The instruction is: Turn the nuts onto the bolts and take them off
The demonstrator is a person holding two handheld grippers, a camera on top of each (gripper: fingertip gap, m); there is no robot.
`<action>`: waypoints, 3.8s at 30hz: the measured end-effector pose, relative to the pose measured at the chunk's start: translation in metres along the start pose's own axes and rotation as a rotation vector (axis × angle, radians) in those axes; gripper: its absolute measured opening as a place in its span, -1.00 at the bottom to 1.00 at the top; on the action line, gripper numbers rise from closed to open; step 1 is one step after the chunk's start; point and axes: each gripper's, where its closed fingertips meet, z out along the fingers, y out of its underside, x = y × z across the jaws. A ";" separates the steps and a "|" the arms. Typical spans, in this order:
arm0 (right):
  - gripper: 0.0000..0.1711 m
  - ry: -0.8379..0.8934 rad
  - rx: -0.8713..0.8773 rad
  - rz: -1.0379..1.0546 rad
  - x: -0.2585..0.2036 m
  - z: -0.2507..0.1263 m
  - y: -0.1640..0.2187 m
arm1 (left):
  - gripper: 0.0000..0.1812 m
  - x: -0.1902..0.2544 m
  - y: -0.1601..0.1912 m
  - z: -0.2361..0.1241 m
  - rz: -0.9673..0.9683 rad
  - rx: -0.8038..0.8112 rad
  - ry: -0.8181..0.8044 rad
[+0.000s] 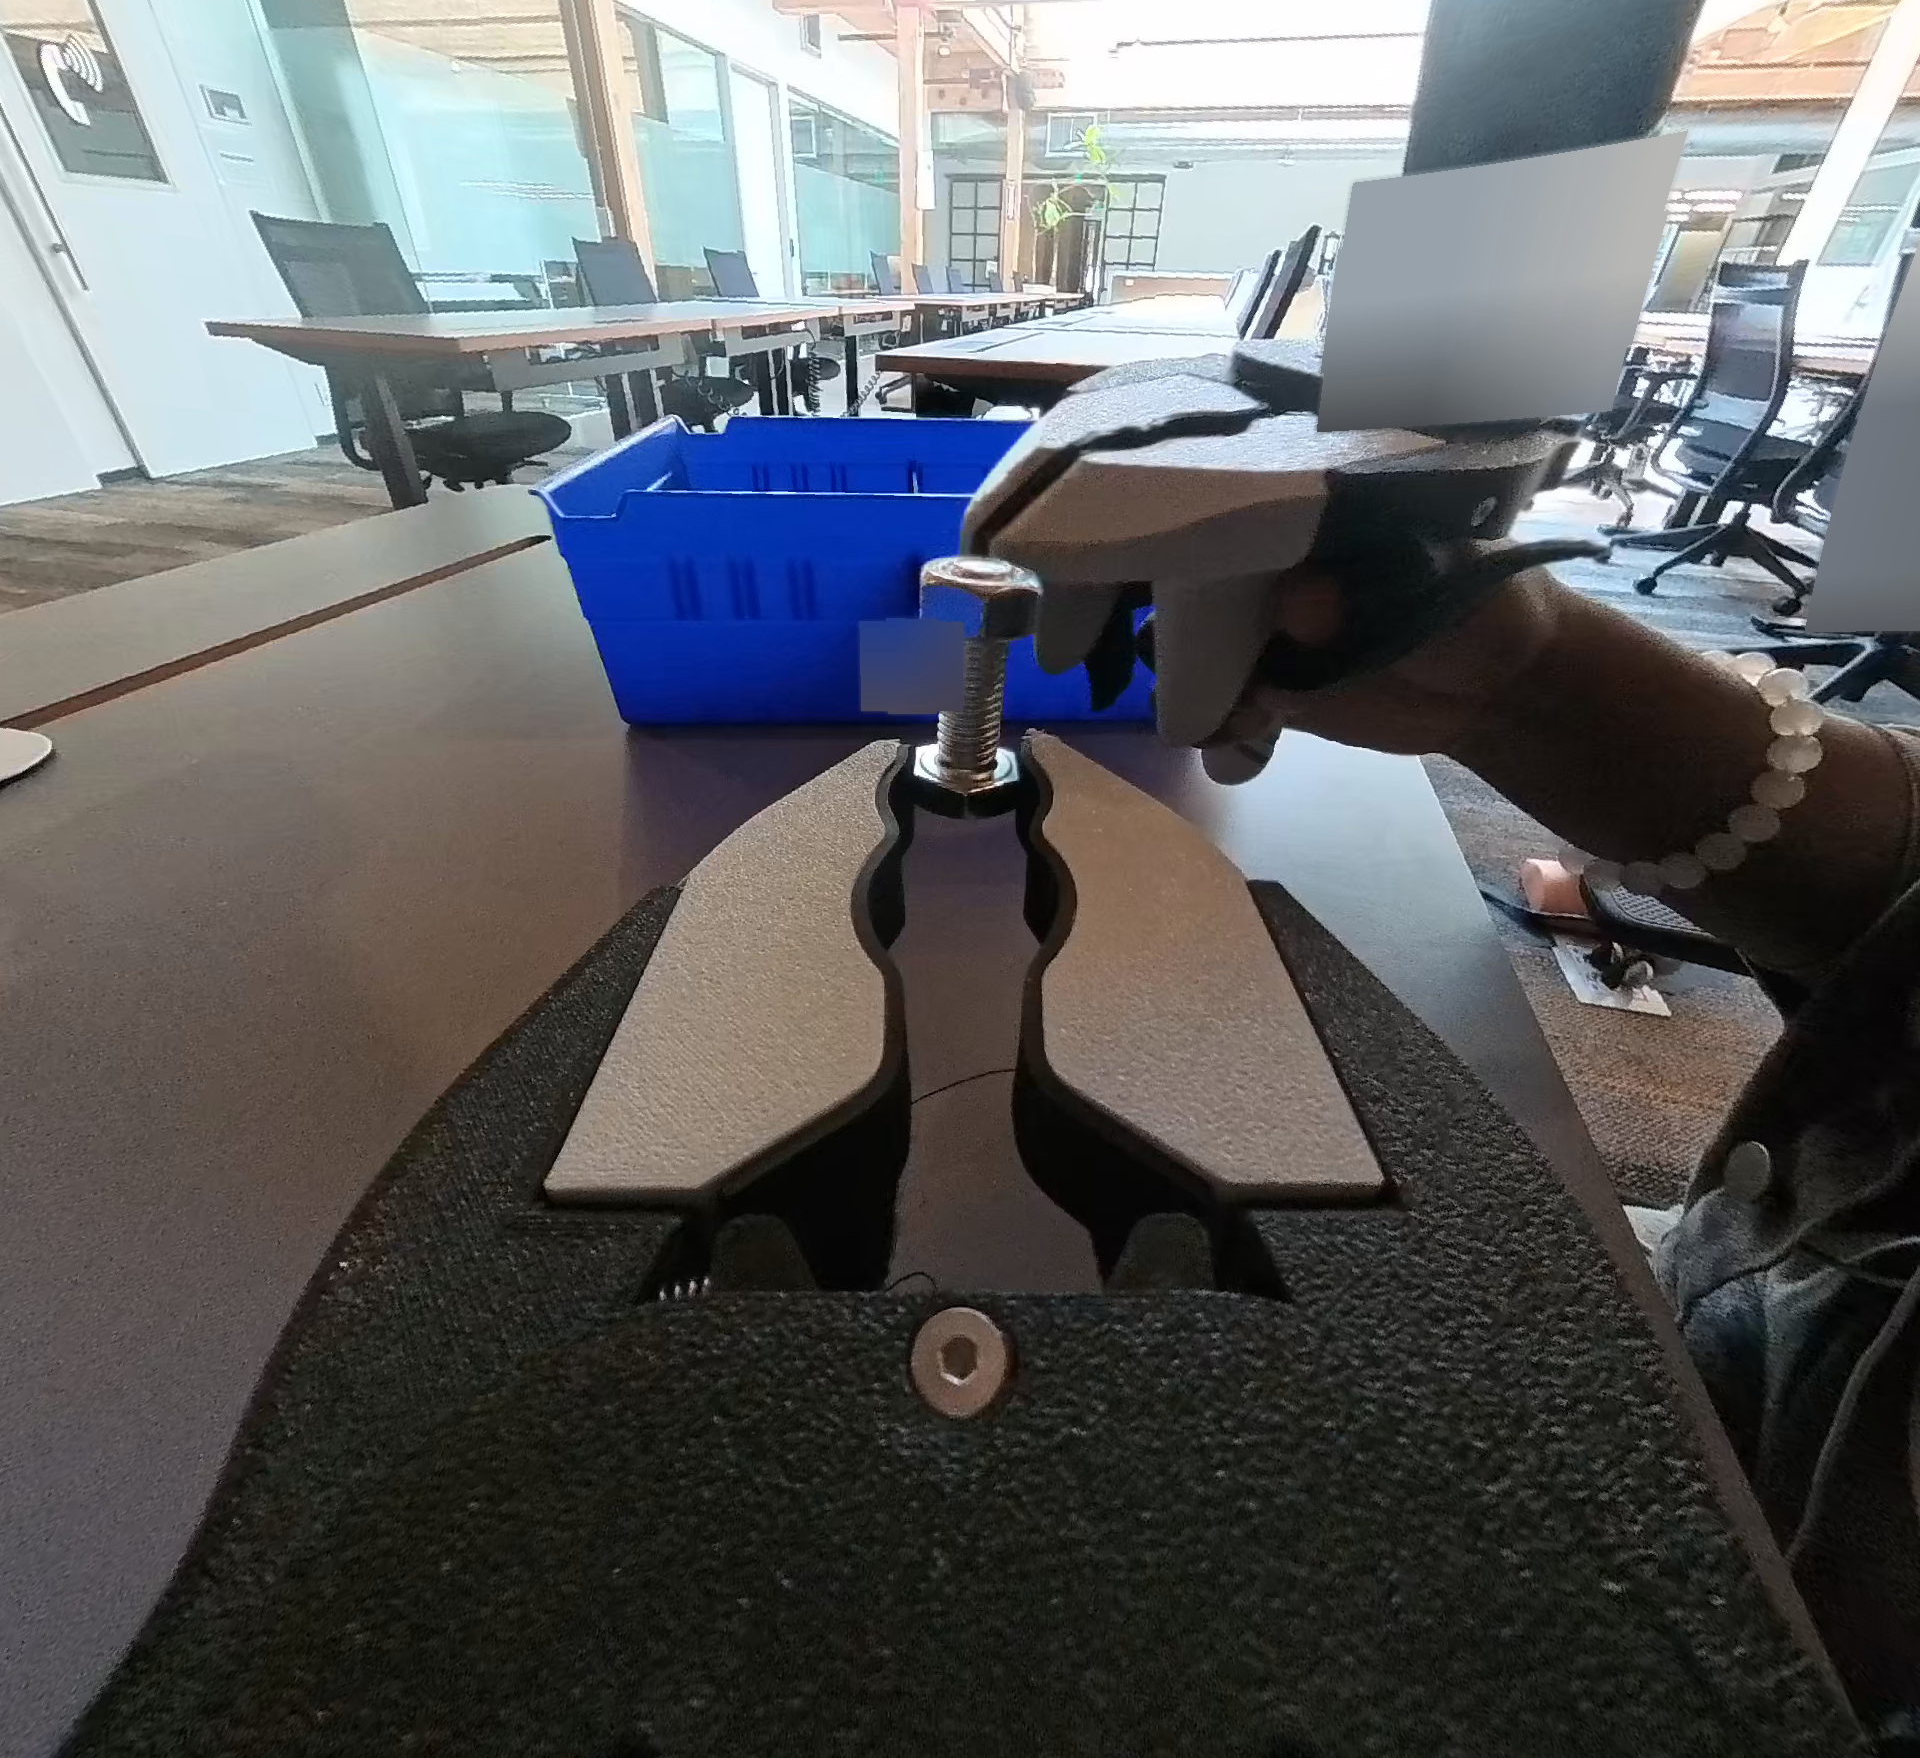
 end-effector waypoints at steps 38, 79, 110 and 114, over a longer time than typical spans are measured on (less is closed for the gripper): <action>-0.82 -0.041 -0.023 -0.024 -0.010 0.008 0.002 | -0.80 0.000 0.000 -0.001 -0.011 0.005 -0.002; -0.73 0.029 0.023 0.016 0.002 0.000 -0.004 | -0.80 -0.001 0.000 -0.001 -0.002 0.001 -0.001; -0.81 -0.018 -0.020 -0.008 -0.010 0.007 0.002 | -0.80 0.000 0.000 -0.001 -0.001 -0.002 0.002; -0.81 -0.016 -0.026 -0.004 -0.009 0.005 0.003 | -0.80 0.001 0.001 -0.001 0.003 -0.005 0.003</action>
